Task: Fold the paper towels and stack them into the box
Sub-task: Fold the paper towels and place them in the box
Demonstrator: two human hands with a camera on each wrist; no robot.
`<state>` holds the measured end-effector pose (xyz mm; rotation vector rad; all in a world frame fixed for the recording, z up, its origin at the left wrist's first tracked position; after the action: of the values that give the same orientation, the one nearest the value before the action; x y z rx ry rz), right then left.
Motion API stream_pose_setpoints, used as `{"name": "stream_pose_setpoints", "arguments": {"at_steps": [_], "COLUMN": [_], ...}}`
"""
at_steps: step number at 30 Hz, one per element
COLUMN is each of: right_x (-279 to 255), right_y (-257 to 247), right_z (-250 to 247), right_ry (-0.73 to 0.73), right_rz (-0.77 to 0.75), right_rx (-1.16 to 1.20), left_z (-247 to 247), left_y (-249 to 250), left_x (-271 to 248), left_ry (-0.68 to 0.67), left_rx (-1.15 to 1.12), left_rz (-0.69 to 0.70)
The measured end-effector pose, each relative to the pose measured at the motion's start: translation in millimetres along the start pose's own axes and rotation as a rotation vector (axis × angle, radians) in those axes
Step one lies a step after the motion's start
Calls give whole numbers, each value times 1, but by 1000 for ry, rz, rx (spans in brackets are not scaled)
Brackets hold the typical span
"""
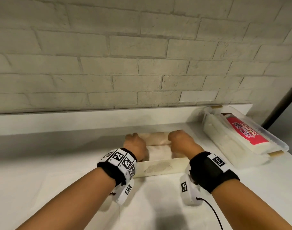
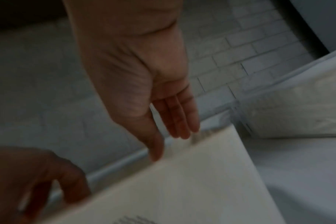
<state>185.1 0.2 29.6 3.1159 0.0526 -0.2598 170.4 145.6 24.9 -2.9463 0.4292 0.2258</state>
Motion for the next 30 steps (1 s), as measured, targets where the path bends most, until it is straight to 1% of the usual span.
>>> {"name": "stream_pose_setpoints", "arguments": {"at_steps": [2,3,4,6,8,10,12,15,17,19,22,26,30], "right_x": [-14,-27,-38,-64,-87,-105,-116,-126,-126,-126,-124,-122,-120], "right_y": [3,3,-1,-13,-32,-55,-73,-93,-102,-107,-110,-108,-104], "right_z": [-15,-19,-23,-21,-6,19,46,75,86,92,98,98,94], "right_ry": [77,111,139,150,90,-17,-100,-172,-171,-170,-173,-137,-92], "right_rz": [13,-3,-34,-123,-216,-308,-369,-403,-412,-403,-379,-357,-300], "right_rx": [134,194,249,354,397,358,312,278,251,225,217,243,375], "left_z": [-10,-13,-17,-18,-14,-9,-2,13,23,32,47,66,80], "left_y": [-6,-8,-10,-14,-18,-25,-32,-44,-51,-55,-59,-59,-55], "left_x": [-9,-18,-25,-42,-59,-75,-88,-104,-111,-118,-127,-135,-140], "left_ry": [85,120,155,198,213,225,226,164,111,87,29,-80,-136], "left_rx": [-141,-185,-214,-271,-327,-380,-405,-427,-445,-452,-453,-482,-558], "left_rz": [-21,-24,-25,-28,-35,-43,-41,-88,-122,-142,-164,-198,-200]}}
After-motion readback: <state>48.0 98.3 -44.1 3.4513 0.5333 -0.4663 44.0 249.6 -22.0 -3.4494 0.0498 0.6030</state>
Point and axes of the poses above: each hand's wrist, its own x-axis towards the middle knuckle, its own z-axis out of the palm, y = z × x, the point moved 5 cm from there along x, towards the middle knuckle, and after that the axes turned 3 degrees about y, right-handed, at the moved point
